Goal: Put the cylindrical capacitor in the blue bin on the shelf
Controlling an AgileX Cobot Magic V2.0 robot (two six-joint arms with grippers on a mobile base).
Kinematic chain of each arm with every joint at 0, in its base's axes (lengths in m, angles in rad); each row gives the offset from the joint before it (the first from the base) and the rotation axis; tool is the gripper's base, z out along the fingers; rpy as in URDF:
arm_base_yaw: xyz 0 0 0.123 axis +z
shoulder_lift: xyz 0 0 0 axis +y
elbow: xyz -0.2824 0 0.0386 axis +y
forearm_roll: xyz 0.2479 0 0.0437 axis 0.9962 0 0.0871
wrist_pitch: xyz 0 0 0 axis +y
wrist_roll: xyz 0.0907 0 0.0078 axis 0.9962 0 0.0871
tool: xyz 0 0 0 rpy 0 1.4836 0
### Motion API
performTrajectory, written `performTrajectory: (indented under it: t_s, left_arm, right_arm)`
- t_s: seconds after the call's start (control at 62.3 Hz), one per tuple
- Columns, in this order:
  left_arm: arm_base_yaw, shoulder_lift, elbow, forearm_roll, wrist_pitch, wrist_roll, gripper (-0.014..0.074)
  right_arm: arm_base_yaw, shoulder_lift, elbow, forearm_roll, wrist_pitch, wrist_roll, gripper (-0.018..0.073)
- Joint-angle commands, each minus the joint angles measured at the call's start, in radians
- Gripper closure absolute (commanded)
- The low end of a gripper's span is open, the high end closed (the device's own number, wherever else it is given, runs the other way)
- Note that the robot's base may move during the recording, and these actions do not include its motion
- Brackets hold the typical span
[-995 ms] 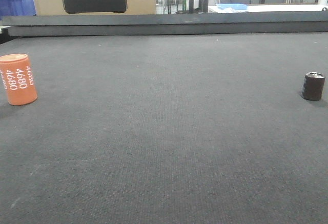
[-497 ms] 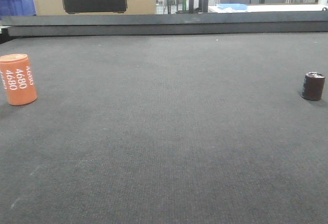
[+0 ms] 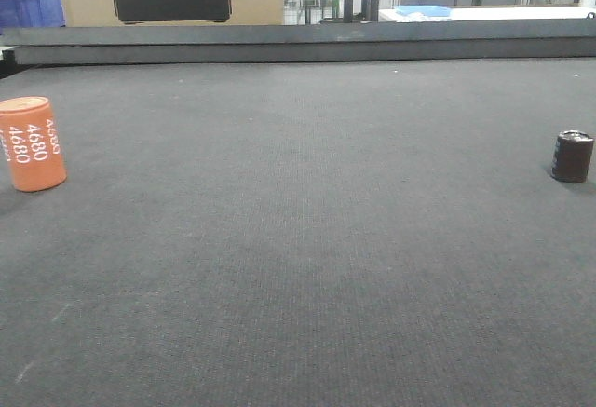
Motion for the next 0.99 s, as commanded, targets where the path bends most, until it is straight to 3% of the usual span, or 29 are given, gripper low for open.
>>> performTrajectory:
  t_s: [0.0,0.08,0.209,0.321,0.417,0.594,0.722,0.818,0.979]
  left_arm:
    - [-0.006,0.055,-0.151,0.009,0.143,0.0,0.0659]
    - [-0.006,0.131,-0.253,0.009,0.246,0.0,0.0557]
    - [-0.006,0.243,-0.357,0.009,0.303,0.0,0.0316]
    - [-0.006,0.337,-0.396,0.009,0.303,0.0,0.0104]
    - [-0.006,0.393,-0.41,0.004,0.302,0.0,-0.0011]
    - [-0.008,0.438,-0.41,-0.021,0.299,0.0,-0.0013]
    - [-0.008,0.44,-0.41,-0.042,0.299,0.0,-0.0013]
    - [-0.008,0.44,-0.41,-0.042,0.299,0.0,-0.0013]
    - [-0.008,0.44,-0.41,-0.042,0.299,0.0,-0.0013]
  right_arm:
    - [-0.001,0.061,-0.133,0.006,0.1,0.001,0.0475]
    - [-0.001,0.148,-0.221,0.006,0.106,0.001,0.0224]
    - [-0.001,0.29,-0.306,0.006,0.105,0.001,-0.0001]
    - [-0.001,0.394,-0.34,0.006,0.083,0.001,-0.0007]
    - [-0.001,0.453,-0.351,0.006,0.056,0.001,-0.0007]
    - [0.016,0.567,-0.353,0.006,0.141,0.001,-0.0007]
    - [0.065,0.683,-0.319,0.004,0.108,-0.006,0.0001]
    - [0.089,0.775,-0.263,-0.026,-0.005,-0.016,0.0001]
    - [0.092,0.944,-0.098,-0.034,-0.365,-0.016,0.0001]
